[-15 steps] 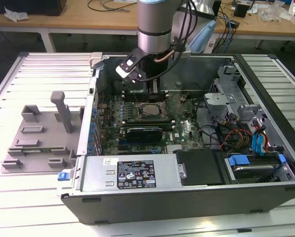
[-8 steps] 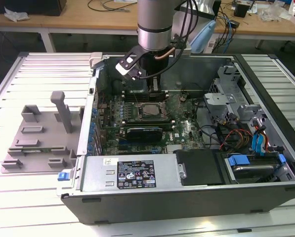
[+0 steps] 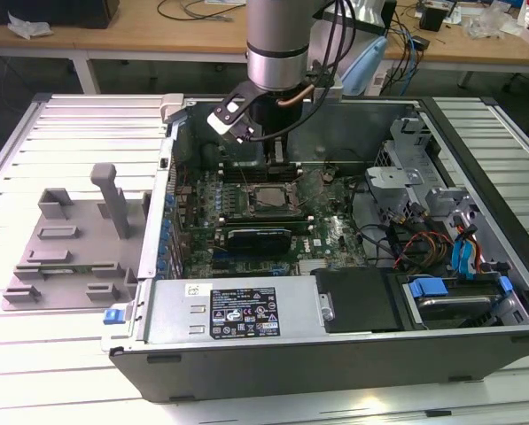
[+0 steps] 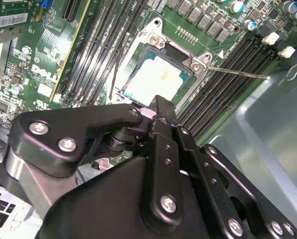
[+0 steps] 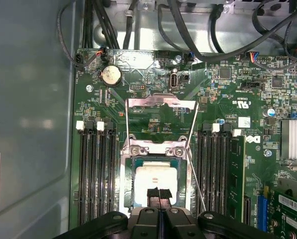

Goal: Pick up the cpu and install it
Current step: 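Close the cpu cover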

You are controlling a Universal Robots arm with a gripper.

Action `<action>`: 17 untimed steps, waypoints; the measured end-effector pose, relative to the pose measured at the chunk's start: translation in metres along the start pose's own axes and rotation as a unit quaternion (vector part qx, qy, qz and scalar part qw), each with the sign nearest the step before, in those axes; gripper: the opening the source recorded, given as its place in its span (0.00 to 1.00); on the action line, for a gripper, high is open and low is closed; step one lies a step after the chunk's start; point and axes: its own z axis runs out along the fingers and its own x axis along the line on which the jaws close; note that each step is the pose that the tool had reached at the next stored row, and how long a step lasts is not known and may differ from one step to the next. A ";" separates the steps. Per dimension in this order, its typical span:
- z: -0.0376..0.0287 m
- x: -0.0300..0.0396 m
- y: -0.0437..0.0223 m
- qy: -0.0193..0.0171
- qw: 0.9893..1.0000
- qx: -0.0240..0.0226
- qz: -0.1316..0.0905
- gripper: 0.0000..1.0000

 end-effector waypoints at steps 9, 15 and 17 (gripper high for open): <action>-0.0115 -0.0001 0.0005 0.000 1.000 0.000 0.000 0.11; -0.0145 -0.0001 0.0014 0.000 1.000 0.000 0.000 0.11; -0.0144 -0.0002 0.0033 0.000 1.000 0.000 0.000 0.11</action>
